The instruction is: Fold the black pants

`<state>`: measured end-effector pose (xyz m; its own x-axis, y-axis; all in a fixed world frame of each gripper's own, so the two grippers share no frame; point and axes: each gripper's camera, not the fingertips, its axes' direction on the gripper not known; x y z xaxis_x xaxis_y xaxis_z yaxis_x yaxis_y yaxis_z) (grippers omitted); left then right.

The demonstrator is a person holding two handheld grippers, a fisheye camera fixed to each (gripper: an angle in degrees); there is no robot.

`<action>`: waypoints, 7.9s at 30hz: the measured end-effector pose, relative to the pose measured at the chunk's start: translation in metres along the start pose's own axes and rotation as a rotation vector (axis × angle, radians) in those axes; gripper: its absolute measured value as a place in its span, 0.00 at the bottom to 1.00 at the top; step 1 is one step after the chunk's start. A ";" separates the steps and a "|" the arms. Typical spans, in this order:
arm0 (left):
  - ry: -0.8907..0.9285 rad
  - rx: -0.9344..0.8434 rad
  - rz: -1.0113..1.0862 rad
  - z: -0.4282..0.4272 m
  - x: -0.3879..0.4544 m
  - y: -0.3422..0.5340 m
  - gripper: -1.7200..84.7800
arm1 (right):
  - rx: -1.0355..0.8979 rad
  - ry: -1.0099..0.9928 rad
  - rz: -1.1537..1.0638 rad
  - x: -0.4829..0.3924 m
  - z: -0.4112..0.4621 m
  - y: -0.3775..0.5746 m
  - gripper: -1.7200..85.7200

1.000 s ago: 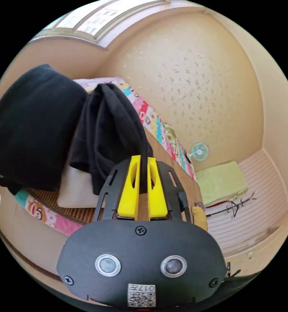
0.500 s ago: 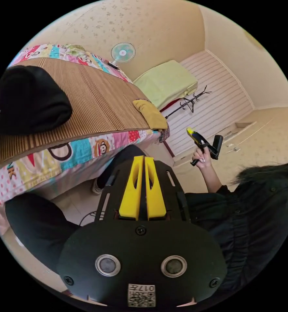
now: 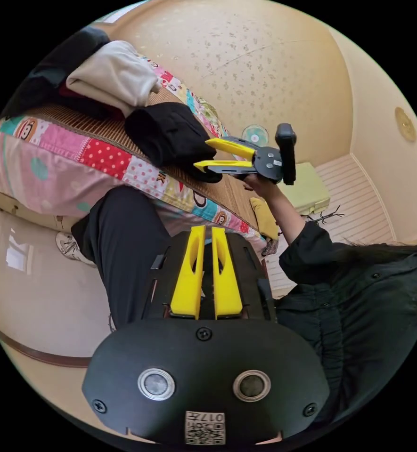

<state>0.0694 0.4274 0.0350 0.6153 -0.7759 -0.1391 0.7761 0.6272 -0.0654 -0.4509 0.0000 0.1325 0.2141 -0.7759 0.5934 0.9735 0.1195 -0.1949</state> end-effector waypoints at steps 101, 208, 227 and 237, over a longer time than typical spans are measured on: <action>-0.412 -0.233 0.214 0.211 0.001 -0.098 0.01 | 0.494 -0.833 1.582 0.201 0.004 0.617 0.03; 0.115 -0.456 0.342 0.152 0.164 -0.077 0.16 | 0.961 -0.751 1.659 -0.064 -0.155 0.764 0.06; 0.141 -0.590 0.226 0.248 0.074 -0.107 0.01 | 0.186 -0.870 1.220 0.130 -0.033 0.642 0.18; 0.283 -0.477 0.420 0.242 0.121 -0.099 0.01 | -0.133 -0.437 1.581 0.342 0.204 0.556 0.17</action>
<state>0.1000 0.2548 0.2634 0.7405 -0.4543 -0.4952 0.2952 0.8819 -0.3676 0.1796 -0.0728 0.3866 0.9551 0.2823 -0.0901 -0.2280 0.5057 -0.8321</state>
